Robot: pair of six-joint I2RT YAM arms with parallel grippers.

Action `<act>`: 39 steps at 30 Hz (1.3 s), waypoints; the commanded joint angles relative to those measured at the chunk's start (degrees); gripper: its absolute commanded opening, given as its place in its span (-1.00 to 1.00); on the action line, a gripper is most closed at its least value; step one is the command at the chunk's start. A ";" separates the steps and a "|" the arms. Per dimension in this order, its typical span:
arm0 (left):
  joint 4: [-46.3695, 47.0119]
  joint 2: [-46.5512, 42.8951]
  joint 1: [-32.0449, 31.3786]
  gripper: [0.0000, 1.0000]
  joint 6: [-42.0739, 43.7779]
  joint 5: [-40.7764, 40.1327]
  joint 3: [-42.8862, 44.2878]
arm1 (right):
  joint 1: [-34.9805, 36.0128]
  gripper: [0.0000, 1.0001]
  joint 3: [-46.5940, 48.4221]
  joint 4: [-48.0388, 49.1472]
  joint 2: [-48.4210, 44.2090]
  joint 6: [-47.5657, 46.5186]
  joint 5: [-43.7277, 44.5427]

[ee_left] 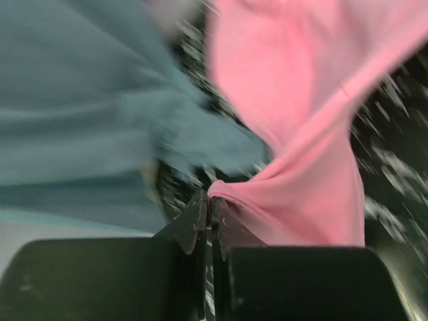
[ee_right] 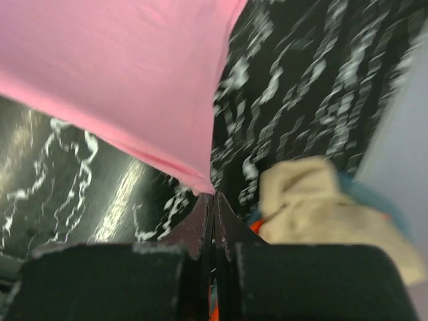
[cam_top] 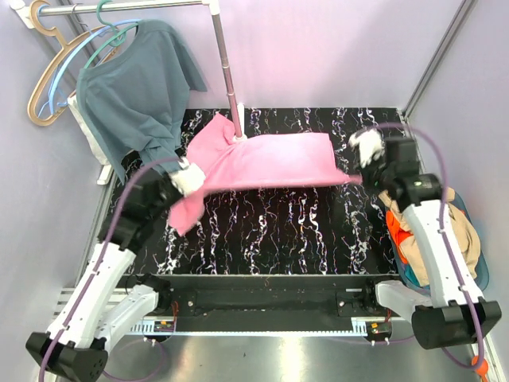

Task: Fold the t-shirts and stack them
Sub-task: Flatten the tshirt out

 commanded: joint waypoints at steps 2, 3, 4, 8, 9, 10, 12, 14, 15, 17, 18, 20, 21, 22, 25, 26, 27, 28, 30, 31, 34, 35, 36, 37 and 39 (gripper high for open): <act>-15.85 -3.62 -7.39 -1.00 2.46 4.69 -5.18 | -0.35 -1.00 -13.19 -0.68 -6.22 -1.47 -3.52; -18.31 -3.45 -8.81 -1.00 2.90 6.00 -5.18 | -0.44 -1.00 -15.38 -1.73 -7.71 -1.83 -3.61; -21.73 -3.36 -10.22 -1.00 2.38 5.93 -5.27 | -0.35 -1.00 -16.19 -2.35 -8.51 -2.35 -3.79; -28.08 -0.73 -15.93 -1.00 1.32 7.24 -4.92 | -0.35 -1.00 -18.21 -5.08 -10.80 -4.28 -4.14; -29.05 -0.02 -16.03 -1.00 1.58 8.46 -4.40 | -0.35 -1.00 -18.74 -5.95 -11.06 -4.55 -4.32; -30.80 1.29 -16.12 -1.00 2.11 9.17 -4.13 | -0.35 -1.00 -19.00 -6.31 -11.33 -4.73 -4.49; -31.61 2.44 -17.17 -1.00 2.55 9.10 -4.13 | -0.35 -1.00 -19.88 -7.01 -11.68 -5.17 -4.58; -32.31 4.02 -18.31 -1.00 2.46 9.18 -4.04 | -0.35 -1.00 -20.58 -7.28 -11.85 -5.69 -4.32; -32.58 4.46 -18.67 -1.00 2.38 9.18 -3.95 | -0.44 -1.00 -21.46 -7.45 -11.86 -5.96 -3.97; -33.02 5.43 -19.46 -1.00 2.46 9.09 -3.95 | -0.44 -1.00 -22.60 -7.54 -12.12 -6.66 -2.92; -33.10 5.61 -19.72 -1.00 2.55 9.09 -3.95 | -0.44 -1.00 -22.87 -7.63 -12.29 -6.84 -2.48; -33.72 6.13 -20.42 -1.00 2.73 9.00 -3.87 | -0.35 -1.00 -23.49 -8.33 -12.73 -7.72 -1.59; -34.16 6.22 -20.69 -1.00 2.90 8.92 -3.86 | -0.35 -1.00 -23.66 -8.51 -13.00 -8.07 -1.42; -34.86 6.57 -21.47 -1.00 2.90 8.57 -3.95 | -0.35 -1.00 -23.75 -8.94 -13.17 -8.94 -1.24; -36.44 7.28 -22.97 -1.00 2.55 8.48 -4.13 | -0.44 -1.00 -24.02 -10.53 -13.96 -10.61 -0.98; -36.97 7.63 -23.58 -1.00 2.38 8.39 -4.04 | -0.35 -1.00 -24.19 -11.49 -14.05 -10.97 -0.80; -38.02 7.72 -24.11 -1.00 1.94 8.13 -3.78 | -0.35 -1.00 -24.11 -12.02 -13.97 -11.49 -0.63; -38.46 8.41 -25.08 -1.00 1.76 8.04 -3.52 | -0.35 -1.00 -24.10 -12.55 -13.97 -12.28 -0.36; -39.78 9.47 -25.87 -0.99 1.76 7.43 -3.08 | -0.44 -1.00 -24.02 -13.78 -13.70 -12.99 -0.01; -40.05 9.65 -26.40 -0.96 1.85 6.99 -2.99 | -0.35 -1.00 -24.10 -14.04 -13.53 -13.25 0.08; -40.31 10.35 -26.93 -0.77 2.37 5.40 -3.34 | -0.35 -0.96 -24.46 -14.75 -12.65 -13.43 0.08; -40.23 10.35 -27.02 -0.59 2.46 5.23 -3.51 | -0.44 -0.80 -24.54 -15.10 -12.12 -13.52 -0.01; -40.31 10.18 -27.02 -0.26 2.64 5.14 -3.51 | -0.35 -0.62 -24.63 -15.19 -11.95 -13.52 -0.36; -40.14 10.09 -27.11 -0.14 2.81 5.14 -3.60 | -0.44 -0.33 -24.54 -15.54 -11.60 -13.61 -0.54; -40.05 9.13 -27.02 0.32 3.34 4.87 -3.69 | -0.44 -0.06 -24.54 -15.54 -11.24 -13.96 -1.15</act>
